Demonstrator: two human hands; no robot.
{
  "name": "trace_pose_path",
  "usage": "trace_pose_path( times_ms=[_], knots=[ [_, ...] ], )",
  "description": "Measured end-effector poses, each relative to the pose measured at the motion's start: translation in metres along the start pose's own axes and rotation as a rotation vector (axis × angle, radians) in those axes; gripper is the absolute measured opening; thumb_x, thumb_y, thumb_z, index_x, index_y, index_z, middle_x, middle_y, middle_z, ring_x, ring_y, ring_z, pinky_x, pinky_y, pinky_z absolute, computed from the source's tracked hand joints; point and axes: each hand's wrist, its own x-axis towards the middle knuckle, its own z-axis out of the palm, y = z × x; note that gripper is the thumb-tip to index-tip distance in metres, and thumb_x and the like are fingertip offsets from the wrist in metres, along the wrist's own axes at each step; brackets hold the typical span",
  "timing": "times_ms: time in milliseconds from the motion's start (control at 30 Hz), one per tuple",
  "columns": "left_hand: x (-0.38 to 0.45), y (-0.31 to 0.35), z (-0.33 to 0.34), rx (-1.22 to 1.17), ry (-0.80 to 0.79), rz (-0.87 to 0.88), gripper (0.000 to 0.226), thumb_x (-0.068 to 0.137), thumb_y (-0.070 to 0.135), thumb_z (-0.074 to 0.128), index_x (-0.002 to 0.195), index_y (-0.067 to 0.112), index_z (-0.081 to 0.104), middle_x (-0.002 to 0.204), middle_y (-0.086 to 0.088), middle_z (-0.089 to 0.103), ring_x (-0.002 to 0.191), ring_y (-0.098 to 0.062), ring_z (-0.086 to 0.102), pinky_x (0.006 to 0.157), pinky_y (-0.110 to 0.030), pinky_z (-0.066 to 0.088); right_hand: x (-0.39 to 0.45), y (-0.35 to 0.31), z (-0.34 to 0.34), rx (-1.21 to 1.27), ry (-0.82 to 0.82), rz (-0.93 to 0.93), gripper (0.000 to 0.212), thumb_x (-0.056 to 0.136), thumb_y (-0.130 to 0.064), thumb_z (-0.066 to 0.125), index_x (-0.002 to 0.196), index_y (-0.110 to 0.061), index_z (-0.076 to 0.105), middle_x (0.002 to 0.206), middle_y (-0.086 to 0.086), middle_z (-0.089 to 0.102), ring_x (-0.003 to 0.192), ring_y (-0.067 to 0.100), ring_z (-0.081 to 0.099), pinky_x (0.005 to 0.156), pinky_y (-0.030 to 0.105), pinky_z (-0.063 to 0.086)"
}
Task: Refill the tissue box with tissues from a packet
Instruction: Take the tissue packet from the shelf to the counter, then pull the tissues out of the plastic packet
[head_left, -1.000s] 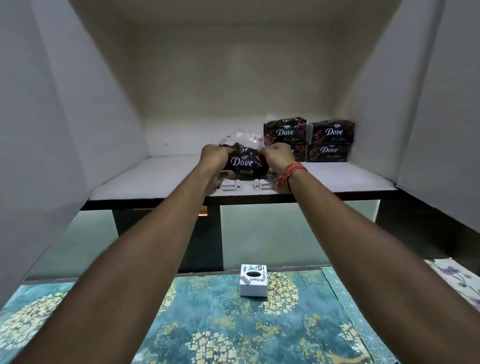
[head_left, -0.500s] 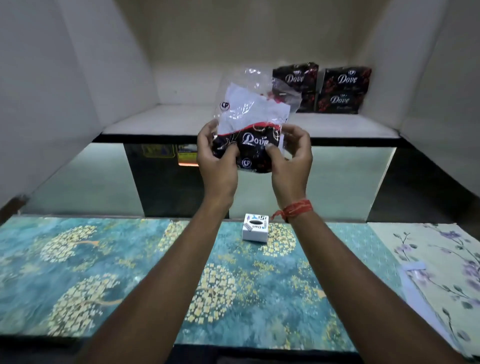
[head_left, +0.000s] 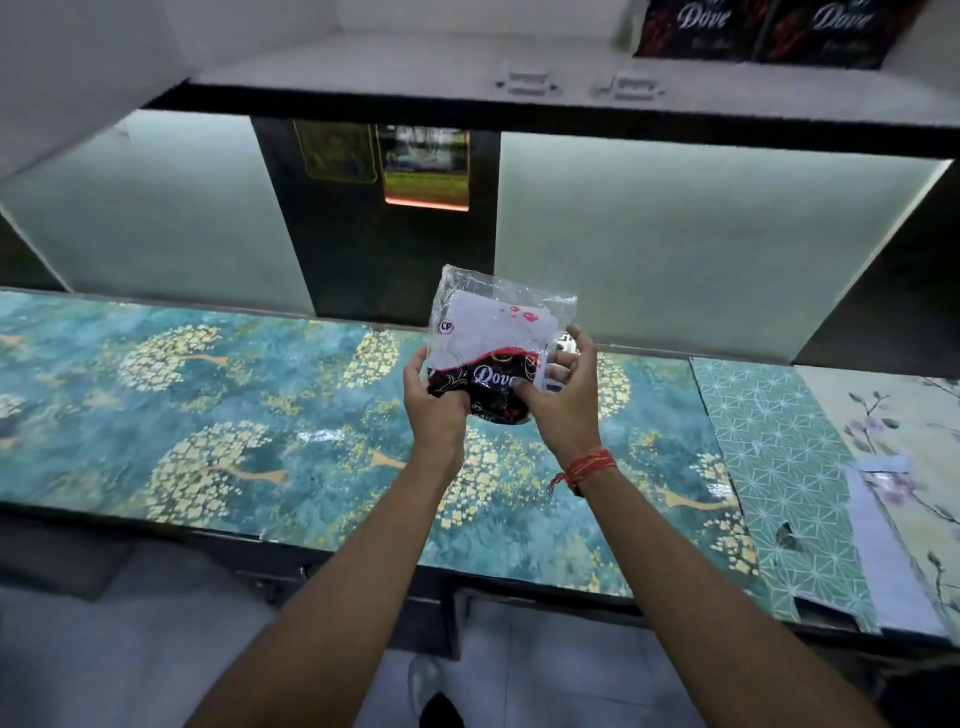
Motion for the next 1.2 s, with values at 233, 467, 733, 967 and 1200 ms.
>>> trace_pose_path(
  times_ms=[233,467,733,967,1200],
  knots=[
    [0.08,-0.056,-0.01,-0.174,0.072,-0.309,0.069,0.079,-0.023,0.042,0.14,0.01,0.04,0.093,-0.012,0.056,0.075,-0.017,0.054,0.063,-0.027,0.05,0.031,0.053,0.031,-0.069,0.016,0.083,0.091,0.074,-0.003,0.077,0.147,-0.018,0.026,0.104,0.003,0.056,0.091,0.012,0.061,0.066,0.015,0.054],
    [0.128,-0.09,-0.012,-0.233,-0.025,-0.668,0.024,0.083,0.007,0.049,0.106,0.007,0.054,0.1,-0.014,0.063,0.09,-0.031,0.061,0.075,-0.048,0.055,0.052,0.101,0.057,-0.123,0.048,0.261,0.093,0.074,-0.002,0.076,0.148,-0.023,0.023,0.105,-0.002,0.052,0.088,0.009,0.058,0.062,0.009,0.051],
    [0.183,-0.114,-0.014,-0.04,0.027,-0.542,0.052,0.075,-0.016,0.043,0.119,0.012,0.05,0.105,-0.014,0.06,0.092,-0.03,0.06,0.083,-0.05,0.055,0.082,0.128,0.049,-0.214,0.138,0.331,0.051,0.083,-0.028,0.072,0.128,-0.016,0.051,0.085,-0.005,0.06,0.077,0.003,0.057,0.069,0.017,0.05],
    [0.201,-0.112,-0.032,0.078,0.006,-0.462,0.05,0.075,-0.018,0.035,0.114,0.009,0.051,0.097,-0.008,0.058,0.087,-0.024,0.055,0.07,-0.038,0.05,0.152,0.125,0.047,-0.376,-0.022,0.134,0.015,0.088,-0.007,0.063,0.1,-0.006,0.073,0.094,0.007,0.072,0.081,0.01,0.064,0.078,0.013,0.055],
    [0.207,-0.121,-0.019,0.055,0.021,-0.502,0.043,0.072,-0.019,0.033,0.092,0.013,0.055,0.091,-0.009,0.057,0.092,-0.029,0.052,0.084,-0.047,0.046,0.179,0.132,0.057,-0.505,-0.308,0.299,0.017,0.087,-0.007,0.063,0.1,-0.005,0.073,0.097,0.009,0.073,0.088,0.017,0.065,0.091,0.037,0.056]
  ],
)
